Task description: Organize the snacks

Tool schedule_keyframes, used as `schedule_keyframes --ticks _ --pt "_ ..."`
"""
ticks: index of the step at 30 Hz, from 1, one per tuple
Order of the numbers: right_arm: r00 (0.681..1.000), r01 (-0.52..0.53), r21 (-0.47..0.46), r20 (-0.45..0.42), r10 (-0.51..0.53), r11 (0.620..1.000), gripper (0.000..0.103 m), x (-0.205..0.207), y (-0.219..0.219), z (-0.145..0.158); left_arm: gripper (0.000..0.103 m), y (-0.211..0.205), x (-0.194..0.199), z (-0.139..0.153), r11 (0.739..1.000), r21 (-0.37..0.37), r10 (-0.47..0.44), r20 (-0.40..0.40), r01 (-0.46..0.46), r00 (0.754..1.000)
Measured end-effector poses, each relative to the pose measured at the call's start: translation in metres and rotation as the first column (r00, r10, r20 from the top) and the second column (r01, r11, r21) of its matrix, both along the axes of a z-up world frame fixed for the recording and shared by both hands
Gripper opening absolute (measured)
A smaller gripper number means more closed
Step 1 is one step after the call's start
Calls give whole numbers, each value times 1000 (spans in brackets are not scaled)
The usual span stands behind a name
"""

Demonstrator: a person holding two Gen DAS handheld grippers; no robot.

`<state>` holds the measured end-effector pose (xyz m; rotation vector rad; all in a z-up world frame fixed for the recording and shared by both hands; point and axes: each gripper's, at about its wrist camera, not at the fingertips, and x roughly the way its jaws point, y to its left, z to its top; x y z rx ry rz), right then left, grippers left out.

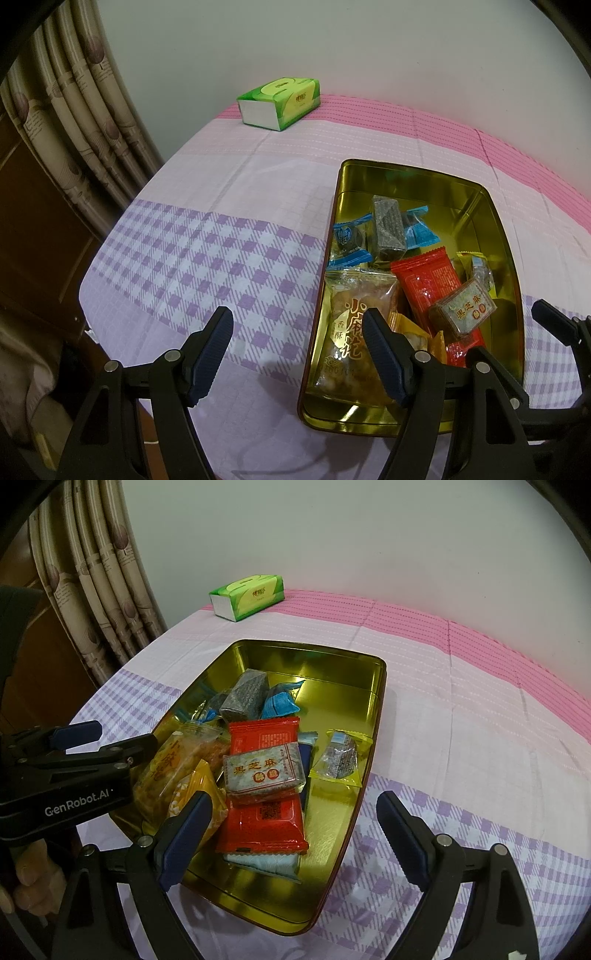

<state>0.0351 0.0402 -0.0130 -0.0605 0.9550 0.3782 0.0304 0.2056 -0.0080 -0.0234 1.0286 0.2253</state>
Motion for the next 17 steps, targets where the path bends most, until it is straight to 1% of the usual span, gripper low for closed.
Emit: schedule_keyframes --ticks 17 --pt "1000 1 2 0 -1 1000 89 1 0 1 73 -1 1 1 1000 1 -5 -1 5 1000"
